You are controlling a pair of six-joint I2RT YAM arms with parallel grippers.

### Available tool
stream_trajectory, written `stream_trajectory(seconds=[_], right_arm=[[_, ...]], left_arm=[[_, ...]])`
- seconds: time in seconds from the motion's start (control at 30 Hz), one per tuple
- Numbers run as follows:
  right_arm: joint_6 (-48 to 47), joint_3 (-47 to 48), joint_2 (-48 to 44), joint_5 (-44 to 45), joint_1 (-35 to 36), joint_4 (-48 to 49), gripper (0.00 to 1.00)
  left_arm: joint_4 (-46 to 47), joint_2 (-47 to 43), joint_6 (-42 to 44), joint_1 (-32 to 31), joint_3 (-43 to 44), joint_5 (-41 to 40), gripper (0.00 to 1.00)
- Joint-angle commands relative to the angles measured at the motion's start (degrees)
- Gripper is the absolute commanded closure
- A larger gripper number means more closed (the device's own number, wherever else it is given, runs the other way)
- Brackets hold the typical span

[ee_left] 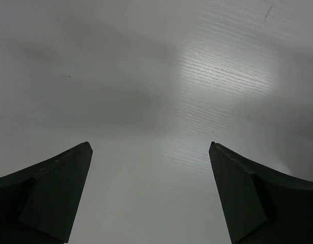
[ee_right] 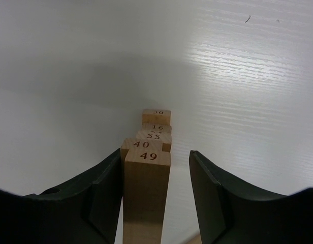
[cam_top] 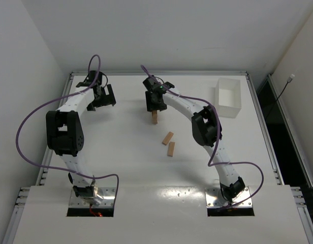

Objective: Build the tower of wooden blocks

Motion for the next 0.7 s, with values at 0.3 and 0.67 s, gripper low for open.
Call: stream_trajectory(seconds=[0.3,0.67], right_arm=[[-0.4,2.6,0.4,-0.6,-0.3,1.7,0.56],[-1.0,2.6,0.4,-1.1,-0.3,2.2,0.61]], left_arm=[[0.4,0.3,-0.6,-0.4,2.1,0.3,0.00],[0.4,0.3,-0.6,-0.4,2.1,0.3,0.00]])
